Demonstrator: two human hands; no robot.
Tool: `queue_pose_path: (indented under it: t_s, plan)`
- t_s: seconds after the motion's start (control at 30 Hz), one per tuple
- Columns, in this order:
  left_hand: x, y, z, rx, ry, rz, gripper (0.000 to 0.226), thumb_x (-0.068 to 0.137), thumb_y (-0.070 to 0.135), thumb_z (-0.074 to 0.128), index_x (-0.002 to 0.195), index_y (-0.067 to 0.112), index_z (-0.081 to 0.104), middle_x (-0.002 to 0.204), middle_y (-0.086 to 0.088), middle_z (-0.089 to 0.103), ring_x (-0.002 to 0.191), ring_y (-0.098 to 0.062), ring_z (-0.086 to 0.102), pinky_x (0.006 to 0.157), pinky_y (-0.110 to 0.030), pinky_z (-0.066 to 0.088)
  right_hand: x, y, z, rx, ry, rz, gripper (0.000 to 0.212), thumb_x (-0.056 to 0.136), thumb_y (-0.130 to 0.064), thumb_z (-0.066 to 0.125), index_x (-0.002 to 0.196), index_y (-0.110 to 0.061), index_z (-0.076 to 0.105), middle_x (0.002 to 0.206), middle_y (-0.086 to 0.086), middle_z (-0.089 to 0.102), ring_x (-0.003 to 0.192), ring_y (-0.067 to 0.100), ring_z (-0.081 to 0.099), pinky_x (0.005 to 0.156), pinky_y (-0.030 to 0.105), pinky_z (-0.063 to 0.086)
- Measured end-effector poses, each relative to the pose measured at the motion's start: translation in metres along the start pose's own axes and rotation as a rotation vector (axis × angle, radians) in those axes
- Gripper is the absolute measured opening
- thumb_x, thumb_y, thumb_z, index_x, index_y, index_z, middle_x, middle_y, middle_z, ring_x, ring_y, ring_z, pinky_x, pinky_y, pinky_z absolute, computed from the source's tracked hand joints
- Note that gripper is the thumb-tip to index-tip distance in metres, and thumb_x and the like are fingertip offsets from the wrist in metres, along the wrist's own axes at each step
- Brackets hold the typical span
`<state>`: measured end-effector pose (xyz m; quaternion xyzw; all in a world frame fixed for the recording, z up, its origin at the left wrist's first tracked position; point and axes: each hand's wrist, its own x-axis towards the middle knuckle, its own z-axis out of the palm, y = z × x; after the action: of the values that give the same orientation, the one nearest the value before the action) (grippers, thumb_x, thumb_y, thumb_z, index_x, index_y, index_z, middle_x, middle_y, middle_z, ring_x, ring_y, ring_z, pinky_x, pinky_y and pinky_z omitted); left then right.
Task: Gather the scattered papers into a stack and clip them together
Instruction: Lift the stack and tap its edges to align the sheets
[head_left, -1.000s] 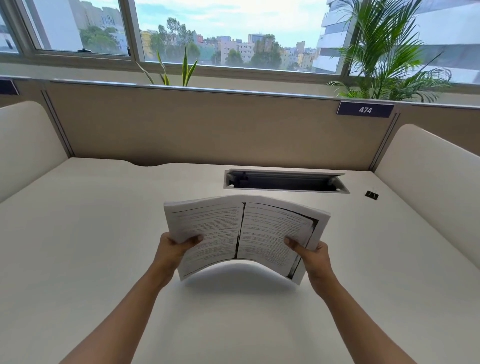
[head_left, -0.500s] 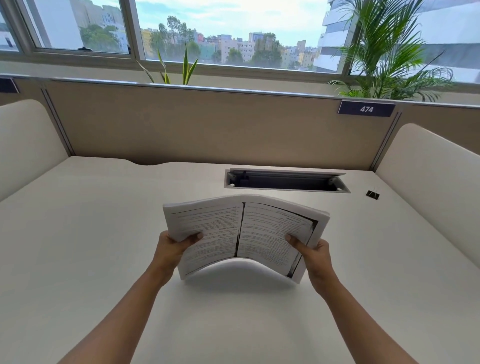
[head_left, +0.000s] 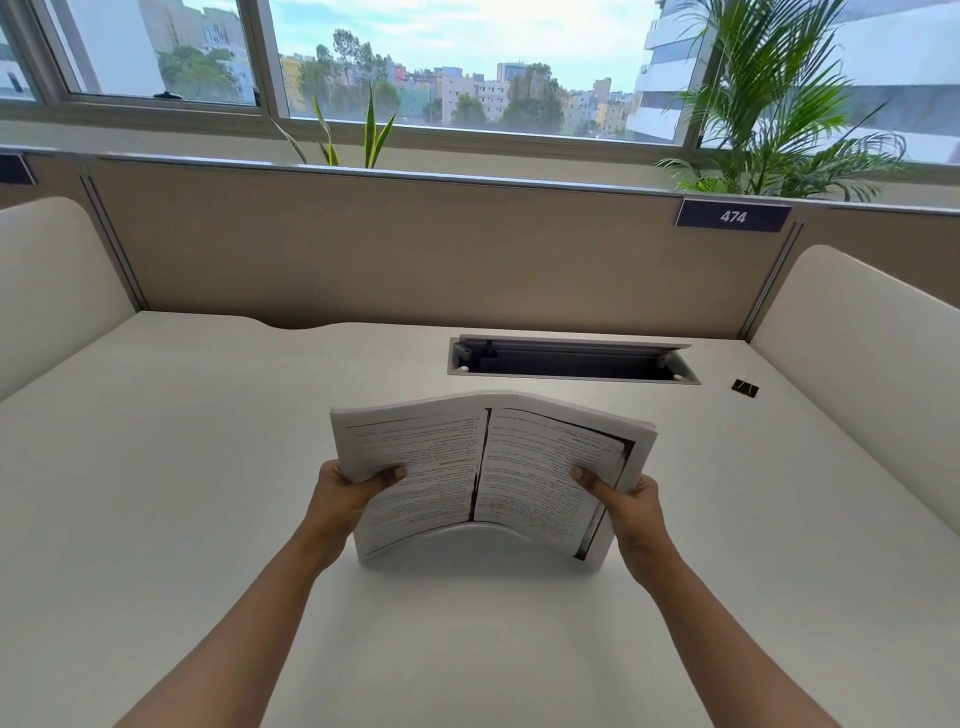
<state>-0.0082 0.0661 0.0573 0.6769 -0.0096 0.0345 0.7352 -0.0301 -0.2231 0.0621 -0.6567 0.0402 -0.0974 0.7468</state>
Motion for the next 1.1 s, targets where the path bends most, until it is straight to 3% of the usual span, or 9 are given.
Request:
queue_pose_path:
  t_s: [0.1, 0.2, 0.27, 0.5, 0.67, 0.8, 0.93, 1.1]
  plan:
    - [0.001, 0.002, -0.001, -0.002, 0.002, 0.009, 0.033, 0.075, 0.0, 0.069, 0.074, 0.033, 0.075, 0.077, 0.011, 0.075, 0.071, -0.004, 0.069, 0.059, -0.02, 0.057, 0.0, -0.002, -0.001, 0.006, -0.001, 0.001, 0.026, 0.065, -0.017, 0.08, 0.088, -0.024, 0.069, 0.081, -0.012, 0.074, 0.091, 0.022, 0.066, 0.081, 0.039, 0.054]
    - [-0.002, -0.001, 0.0, 0.0, -0.012, -0.012, 0.026, 0.064, 0.009, 0.079, 0.075, 0.033, 0.075, 0.081, 0.008, 0.075, 0.076, -0.007, 0.07, 0.062, -0.021, 0.057, -0.003, 0.0, 0.001, 0.0, -0.019, 0.032, 0.061, 0.035, -0.049, 0.088, 0.089, -0.027, 0.07, 0.086, -0.012, 0.075, 0.092, 0.017, 0.067, 0.076, 0.031, 0.054]
    - [-0.004, -0.004, 0.0, 0.001, -0.018, -0.026, 0.026, 0.061, 0.014, 0.078, 0.076, 0.034, 0.075, 0.084, 0.008, 0.075, 0.078, -0.007, 0.07, 0.063, -0.022, 0.057, -0.005, 0.003, 0.004, -0.002, -0.025, 0.039, 0.073, 0.023, -0.063, 0.084, 0.087, -0.03, 0.07, 0.086, -0.015, 0.074, 0.09, 0.013, 0.066, 0.075, 0.028, 0.052]
    - [-0.003, -0.007, 0.003, 0.013, 0.027, -0.058, 0.025, 0.076, 0.002, 0.069, 0.086, 0.025, 0.07, 0.079, 0.011, 0.075, 0.085, -0.014, 0.067, 0.069, -0.027, 0.055, -0.005, 0.004, 0.004, -0.016, -0.028, 0.034, 0.077, 0.021, -0.069, 0.08, 0.089, -0.034, 0.068, 0.085, -0.019, 0.073, 0.087, 0.006, 0.066, 0.072, 0.024, 0.051]
    - [-0.005, -0.007, 0.009, 0.025, 0.048, -0.057, 0.023, 0.077, 0.003, 0.069, 0.09, 0.022, 0.069, 0.084, 0.007, 0.073, 0.089, -0.019, 0.064, 0.073, -0.031, 0.053, -0.004, 0.007, 0.004, -0.018, -0.033, 0.025, 0.071, 0.029, -0.064, 0.082, 0.091, -0.034, 0.067, 0.086, -0.019, 0.073, 0.085, 0.004, 0.068, 0.071, 0.019, 0.053]
    - [-0.006, 0.0, 0.008, 0.087, 0.079, -0.035, 0.02, 0.078, 0.006, 0.069, 0.085, 0.025, 0.069, 0.073, 0.014, 0.074, 0.071, -0.007, 0.068, 0.065, -0.026, 0.054, -0.005, 0.001, 0.001, -0.055, -0.017, 0.022, 0.023, 0.074, -0.018, 0.074, 0.094, -0.026, 0.066, 0.095, -0.008, 0.071, 0.093, 0.015, 0.066, 0.081, 0.031, 0.054]
    - [0.003, 0.02, 0.001, 0.192, 0.069, 0.004, 0.012, 0.078, 0.006, 0.07, 0.08, 0.018, 0.07, 0.066, 0.011, 0.073, 0.07, -0.017, 0.067, 0.06, -0.026, 0.056, 0.005, -0.022, -0.005, -0.137, 0.046, -0.093, 0.017, 0.077, -0.016, 0.07, 0.093, -0.02, 0.066, 0.092, 0.0, 0.07, 0.085, 0.019, 0.067, 0.063, 0.021, 0.054]
    - [0.016, 0.058, 0.005, 0.386, 0.041, 0.085, 0.006, 0.078, 0.008, 0.069, 0.078, 0.014, 0.069, 0.072, 0.004, 0.067, 0.067, -0.021, 0.064, 0.056, -0.025, 0.051, 0.015, -0.05, -0.005, -0.21, 0.121, -0.27, 0.015, 0.08, -0.012, 0.069, 0.091, -0.023, 0.067, 0.084, -0.004, 0.068, 0.069, 0.008, 0.065, 0.054, 0.016, 0.053]
